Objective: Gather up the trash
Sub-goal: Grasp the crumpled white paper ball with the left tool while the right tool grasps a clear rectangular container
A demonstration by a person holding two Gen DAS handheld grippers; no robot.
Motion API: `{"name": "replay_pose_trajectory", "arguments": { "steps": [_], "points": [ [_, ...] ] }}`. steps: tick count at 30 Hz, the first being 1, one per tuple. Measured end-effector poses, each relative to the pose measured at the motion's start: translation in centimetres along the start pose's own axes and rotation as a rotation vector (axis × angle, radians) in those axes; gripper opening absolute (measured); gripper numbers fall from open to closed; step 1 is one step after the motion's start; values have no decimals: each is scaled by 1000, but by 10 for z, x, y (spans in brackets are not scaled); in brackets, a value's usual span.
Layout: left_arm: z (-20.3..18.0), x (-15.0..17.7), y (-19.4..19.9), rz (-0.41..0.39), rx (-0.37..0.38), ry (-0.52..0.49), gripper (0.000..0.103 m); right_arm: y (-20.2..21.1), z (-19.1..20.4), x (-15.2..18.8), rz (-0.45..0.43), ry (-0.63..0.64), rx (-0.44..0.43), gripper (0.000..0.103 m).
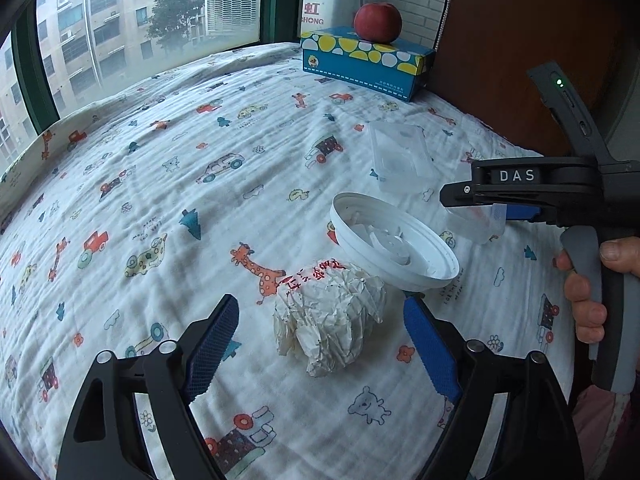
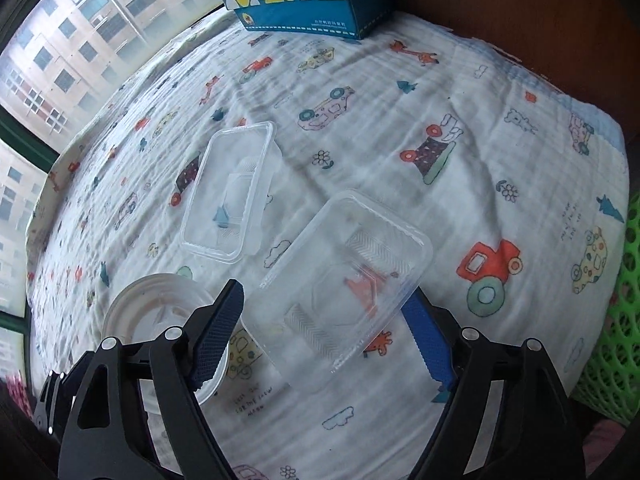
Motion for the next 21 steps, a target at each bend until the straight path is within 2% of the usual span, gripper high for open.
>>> {"name": "replay_pose_trajectory", "arguments": {
  "steps": [1, 2, 3, 4, 6, 10, 13, 15, 16, 21],
  "points": [
    [0, 0, -2, 6, -1, 1, 74, 2, 0, 0, -10, 4, 5, 70],
    [0, 0, -4, 11, 1, 4, 70, 5, -1, 0, -16, 10, 10, 57],
    [0, 0, -5, 14, 1, 6, 66, 6, -2, 1, -10, 11, 2, 50],
    [1, 1, -7, 18, 1, 8, 64, 5, -3, 3, 4, 10, -10, 49],
    [0, 2, -9, 20, 13, 10, 53, 6, -6, 5, 9, 12, -26, 39],
    [-3, 3, -7, 15, 5, 5, 48, 7, -13, 9, 7, 0, -40, 39],
    [-1, 5, -3, 15, 4, 16, 46, 9, -15, 8, -5, -35, -60, 42],
    [1, 6, 1, 11, 2, 21, 46, 13, -16, 8, -10, -64, -96, 66],
    [3, 6, 4, 7, 2, 24, 46, 16, -15, 8, -13, -67, -100, 70],
    [9, 7, 19, -16, -2, 24, 45, 13, -4, 1, -17, -101, -84, 76]
  ]
}}
Point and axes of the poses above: each gripper's, at about its wrist camera, not at the fingertips, and y roughly against the way its jaws point, z to its left, x to its underside, the point moved 4 cm from there along -y, roughly the way its jaws point, and after that the axes turned 2 degrees about -x, right-handed, at the moved point
